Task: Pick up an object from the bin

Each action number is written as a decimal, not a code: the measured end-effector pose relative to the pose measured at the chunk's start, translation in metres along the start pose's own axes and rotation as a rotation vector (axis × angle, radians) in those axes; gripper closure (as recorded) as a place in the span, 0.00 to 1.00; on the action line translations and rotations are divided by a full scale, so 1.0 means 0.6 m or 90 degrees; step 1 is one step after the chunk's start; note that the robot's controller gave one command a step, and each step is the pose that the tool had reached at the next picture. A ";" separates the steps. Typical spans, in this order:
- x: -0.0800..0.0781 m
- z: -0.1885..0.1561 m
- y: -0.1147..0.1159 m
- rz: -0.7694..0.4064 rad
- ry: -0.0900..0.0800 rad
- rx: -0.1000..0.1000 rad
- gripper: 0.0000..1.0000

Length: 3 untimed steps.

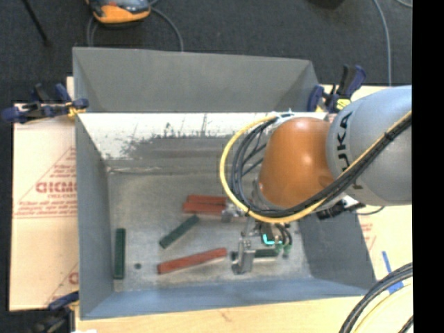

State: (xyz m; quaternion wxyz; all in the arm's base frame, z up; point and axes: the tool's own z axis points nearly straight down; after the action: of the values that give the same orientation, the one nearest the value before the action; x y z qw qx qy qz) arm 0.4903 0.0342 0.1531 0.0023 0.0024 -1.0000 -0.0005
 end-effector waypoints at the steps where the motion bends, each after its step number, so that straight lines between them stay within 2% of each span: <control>1: -0.003 -0.005 0.000 0.001 -0.005 0.000 0.00; 2: -0.021 0.138 0.033 0.088 -0.004 0.000 1.00; 3: -0.021 0.138 0.033 0.089 -0.004 0.000 1.00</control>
Offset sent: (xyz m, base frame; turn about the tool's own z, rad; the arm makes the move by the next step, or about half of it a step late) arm 0.0114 0.0201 -0.0831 0.1402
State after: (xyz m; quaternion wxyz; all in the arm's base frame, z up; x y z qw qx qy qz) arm 0.5022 0.0540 0.0700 -0.0009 -0.0675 -0.9977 -0.0007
